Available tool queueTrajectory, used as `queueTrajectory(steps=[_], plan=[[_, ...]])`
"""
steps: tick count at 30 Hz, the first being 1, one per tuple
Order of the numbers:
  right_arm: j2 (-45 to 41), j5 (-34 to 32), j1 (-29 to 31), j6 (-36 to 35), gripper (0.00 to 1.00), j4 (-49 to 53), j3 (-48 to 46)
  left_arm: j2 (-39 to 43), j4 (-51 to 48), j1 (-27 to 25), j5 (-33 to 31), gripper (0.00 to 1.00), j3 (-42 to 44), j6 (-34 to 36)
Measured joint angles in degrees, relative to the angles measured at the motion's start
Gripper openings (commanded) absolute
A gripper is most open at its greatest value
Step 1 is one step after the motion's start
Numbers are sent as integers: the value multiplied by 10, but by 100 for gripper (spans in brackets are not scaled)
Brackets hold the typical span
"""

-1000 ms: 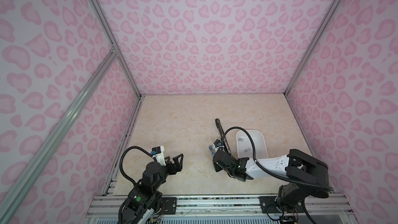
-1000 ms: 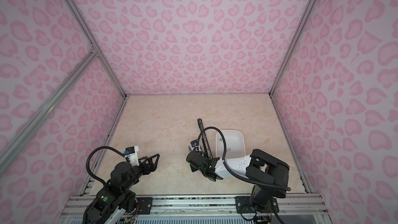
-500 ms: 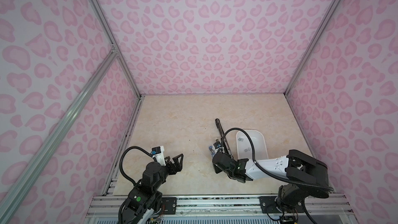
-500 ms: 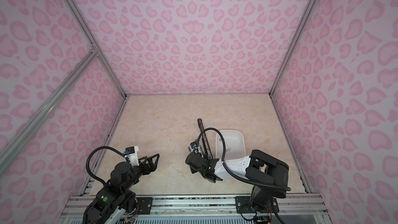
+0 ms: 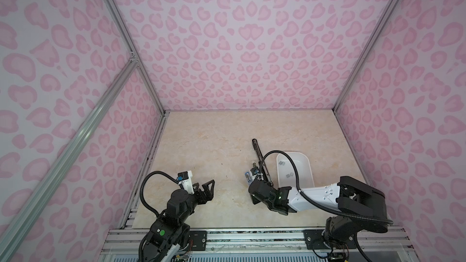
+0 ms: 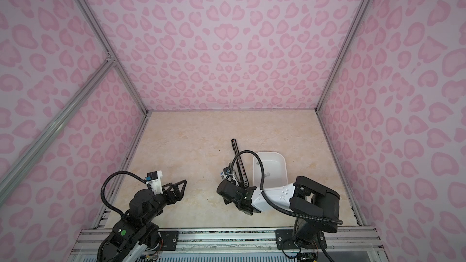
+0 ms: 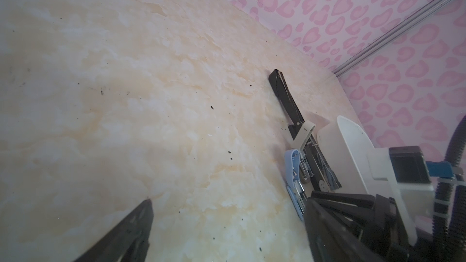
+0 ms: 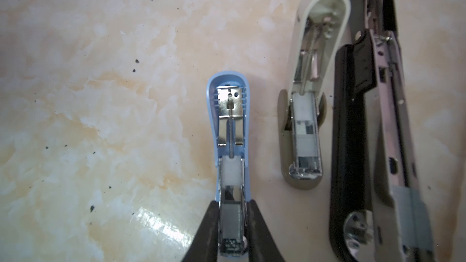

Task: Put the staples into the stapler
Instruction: 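Lower the right gripper into the light-blue stapler channel with the strip, then open the right gripper to release the strip into the light-blue stapler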

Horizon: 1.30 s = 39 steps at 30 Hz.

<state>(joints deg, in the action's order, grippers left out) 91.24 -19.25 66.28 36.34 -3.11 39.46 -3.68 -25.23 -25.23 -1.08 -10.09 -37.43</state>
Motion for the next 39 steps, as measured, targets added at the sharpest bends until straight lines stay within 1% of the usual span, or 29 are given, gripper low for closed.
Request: queueTrajectory(steps=[3,6,14,22,23,24,25,28,30,32,35,39], plan=[[-4,-3,0,-1,26,10,8,0,0,0,0,94,0,0],[-12,-7,0,-5,26,14,16,0,0,0,0,94,0,0],[-16,-21,-5,-11,20,19,19,0,0,0,0,94,0,0],[14,-17,-10,-12,19,21,19,0,0,0,-1,94,0,0],[15,-16,-11,-12,20,18,17,0,0,0,-3,96,0,0],[14,-16,-10,-12,22,14,13,0,0,0,-9,100,0,0],[12,-15,-10,-12,25,12,9,0,-3,0,-15,96,-2,0],[-6,-15,-10,-20,39,-1,-14,5,9,0,-15,96,-1,-10],[-20,-13,-10,-30,44,-18,-32,-2,41,0,5,96,9,-20],[-28,-11,-10,-40,49,-34,-45,-35,69,0,33,96,11,-24],[-30,-3,-10,-47,56,-53,-55,-98,100,0,56,96,6,-22],[-33,2,-3,-56,66,-82,-69,-154,104,0,65,96,-20,-4]])
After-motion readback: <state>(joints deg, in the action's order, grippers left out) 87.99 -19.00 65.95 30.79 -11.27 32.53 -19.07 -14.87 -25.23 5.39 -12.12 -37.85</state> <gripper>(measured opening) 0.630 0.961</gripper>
